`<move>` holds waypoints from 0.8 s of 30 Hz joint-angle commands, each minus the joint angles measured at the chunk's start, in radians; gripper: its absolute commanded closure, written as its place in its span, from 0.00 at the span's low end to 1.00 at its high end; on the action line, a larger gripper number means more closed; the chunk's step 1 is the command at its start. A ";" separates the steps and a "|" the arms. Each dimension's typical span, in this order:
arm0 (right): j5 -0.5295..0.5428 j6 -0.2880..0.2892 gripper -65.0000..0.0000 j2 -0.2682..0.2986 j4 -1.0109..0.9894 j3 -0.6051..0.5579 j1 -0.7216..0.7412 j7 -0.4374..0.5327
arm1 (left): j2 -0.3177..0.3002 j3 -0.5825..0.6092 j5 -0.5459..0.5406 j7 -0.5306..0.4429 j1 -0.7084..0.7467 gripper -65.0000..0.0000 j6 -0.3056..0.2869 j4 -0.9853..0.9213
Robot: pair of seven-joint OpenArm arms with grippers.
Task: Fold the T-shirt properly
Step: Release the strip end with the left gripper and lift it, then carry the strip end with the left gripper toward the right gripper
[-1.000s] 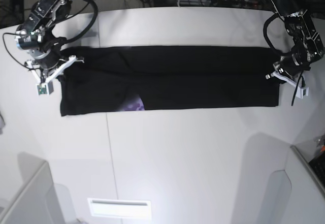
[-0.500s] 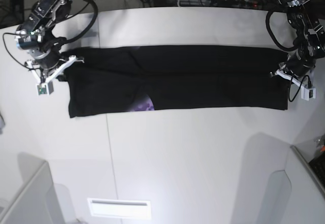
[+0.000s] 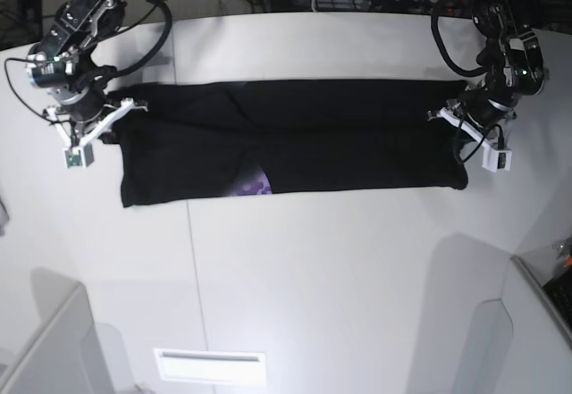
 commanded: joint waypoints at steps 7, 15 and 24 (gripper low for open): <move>0.011 0.001 1.00 0.009 0.020 -0.001 0.013 0.020 | -0.002 0.099 -0.016 -0.019 -0.017 1.00 0.053 0.020; 0.011 0.001 1.00 0.009 0.020 -0.001 0.013 0.020 | 0.046 0.145 -0.011 -0.019 -0.046 1.00 0.053 0.015; 0.011 0.001 1.00 0.009 0.020 -0.003 0.013 0.019 | 0.050 0.278 -0.019 -0.019 -0.097 1.00 0.156 0.012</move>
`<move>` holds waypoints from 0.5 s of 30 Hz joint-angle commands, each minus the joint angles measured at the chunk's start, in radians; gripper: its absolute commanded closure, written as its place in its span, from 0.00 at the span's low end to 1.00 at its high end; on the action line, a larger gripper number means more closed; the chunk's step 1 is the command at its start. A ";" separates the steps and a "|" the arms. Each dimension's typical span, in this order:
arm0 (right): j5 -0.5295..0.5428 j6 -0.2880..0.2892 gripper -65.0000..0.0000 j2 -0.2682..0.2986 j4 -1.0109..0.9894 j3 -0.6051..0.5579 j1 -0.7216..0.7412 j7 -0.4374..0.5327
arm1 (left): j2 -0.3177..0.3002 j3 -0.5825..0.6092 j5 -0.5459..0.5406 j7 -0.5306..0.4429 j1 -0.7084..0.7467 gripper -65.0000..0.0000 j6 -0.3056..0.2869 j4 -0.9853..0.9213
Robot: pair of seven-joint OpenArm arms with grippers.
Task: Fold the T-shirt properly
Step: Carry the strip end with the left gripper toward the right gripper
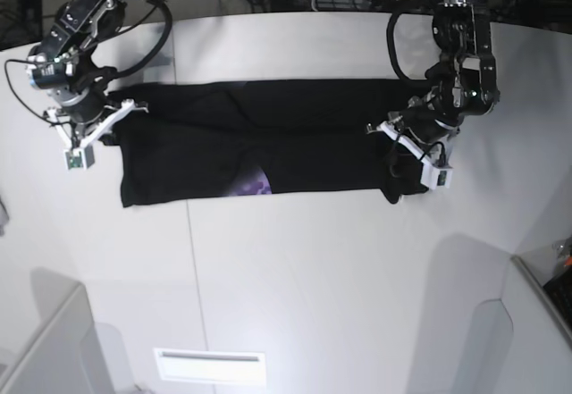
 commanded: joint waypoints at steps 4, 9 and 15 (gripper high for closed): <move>0.010 0.001 1.00 0.007 0.020 0.001 0.010 0.019 | -0.005 0.062 -0.016 -0.016 -0.027 1.00 0.025 0.015; 0.010 0.001 1.00 0.007 0.020 0.004 0.010 0.019 | -0.005 0.148 -0.018 -0.016 -0.059 1.00 0.083 0.013; 0.010 0.001 1.00 0.007 0.020 0.006 0.010 0.019 | 0.030 0.189 -0.018 -0.016 -0.088 1.00 0.105 -0.013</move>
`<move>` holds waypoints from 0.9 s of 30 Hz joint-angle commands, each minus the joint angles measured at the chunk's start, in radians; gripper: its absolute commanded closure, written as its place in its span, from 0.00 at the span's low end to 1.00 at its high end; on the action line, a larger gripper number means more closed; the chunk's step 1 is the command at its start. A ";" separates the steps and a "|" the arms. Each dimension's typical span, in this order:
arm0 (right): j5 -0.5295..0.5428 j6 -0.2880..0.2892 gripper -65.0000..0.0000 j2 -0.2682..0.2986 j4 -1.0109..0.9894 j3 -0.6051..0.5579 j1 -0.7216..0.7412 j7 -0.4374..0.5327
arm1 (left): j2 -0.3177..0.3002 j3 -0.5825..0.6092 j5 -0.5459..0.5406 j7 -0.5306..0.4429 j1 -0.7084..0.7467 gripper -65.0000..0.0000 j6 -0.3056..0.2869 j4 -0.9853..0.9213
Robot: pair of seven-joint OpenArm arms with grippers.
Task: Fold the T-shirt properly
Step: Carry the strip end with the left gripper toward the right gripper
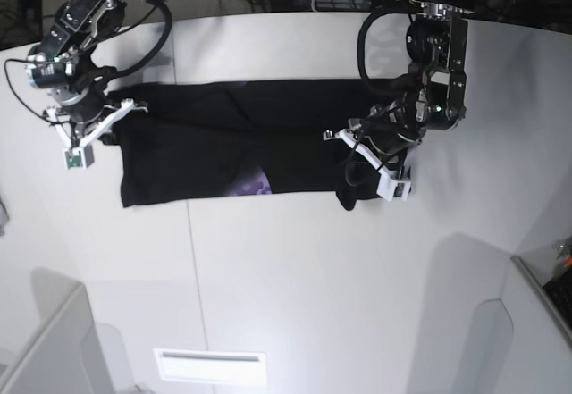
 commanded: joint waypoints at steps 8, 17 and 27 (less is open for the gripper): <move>0.010 0.001 1.00 0.007 0.020 0.005 0.008 0.019 | 0.040 0.000 -0.017 -0.017 -0.015 1.00 -0.003 -0.034; 0.008 0.001 1.00 0.007 0.020 0.001 0.010 0.019 | 0.048 0.087 -0.017 -0.017 -0.068 1.00 -0.003 -0.083; 0.007 0.001 1.00 0.007 0.017 0.005 0.011 0.019 | 0.100 0.090 -0.017 -0.008 -0.085 1.00 -0.003 -0.109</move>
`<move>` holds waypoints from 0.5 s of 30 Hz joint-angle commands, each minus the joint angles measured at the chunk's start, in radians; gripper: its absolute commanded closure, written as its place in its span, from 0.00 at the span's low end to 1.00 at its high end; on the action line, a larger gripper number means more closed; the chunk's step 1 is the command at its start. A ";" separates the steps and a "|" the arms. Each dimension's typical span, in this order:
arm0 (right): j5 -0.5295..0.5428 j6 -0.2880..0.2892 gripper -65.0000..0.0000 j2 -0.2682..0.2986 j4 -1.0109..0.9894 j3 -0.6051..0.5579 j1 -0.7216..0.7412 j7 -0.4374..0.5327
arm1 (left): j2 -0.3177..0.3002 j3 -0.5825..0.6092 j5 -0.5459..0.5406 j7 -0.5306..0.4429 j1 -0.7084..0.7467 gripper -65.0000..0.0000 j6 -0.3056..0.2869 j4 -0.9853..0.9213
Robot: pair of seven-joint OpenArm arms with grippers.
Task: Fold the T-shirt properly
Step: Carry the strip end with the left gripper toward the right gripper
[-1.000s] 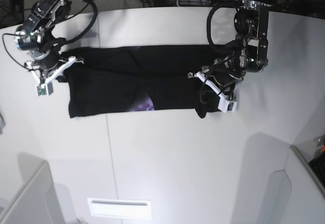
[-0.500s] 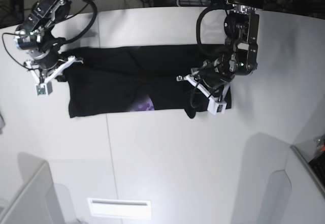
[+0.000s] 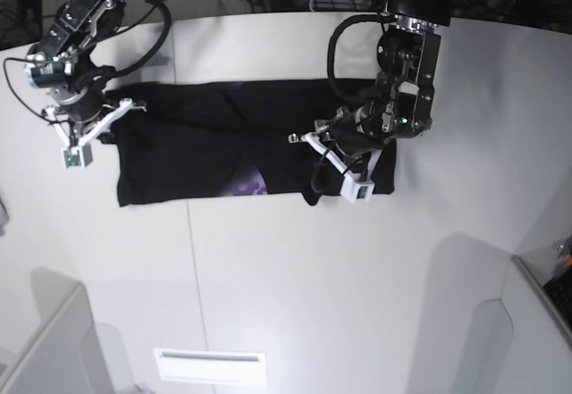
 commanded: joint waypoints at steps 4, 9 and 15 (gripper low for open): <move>0.011 0.001 1.00 0.007 0.017 -0.003 0.011 0.019 | 0.029 -0.006 -0.021 0.061 -0.015 1.00 -0.007 0.039; 0.011 0.001 1.00 0.007 0.017 -0.005 0.011 0.019 | 0.031 -0.005 -0.021 0.063 -0.009 1.00 -0.007 0.082; 0.011 0.001 1.00 0.007 0.017 -0.002 0.011 0.019 | 0.029 -0.009 -0.021 0.095 0.005 1.00 -0.007 0.137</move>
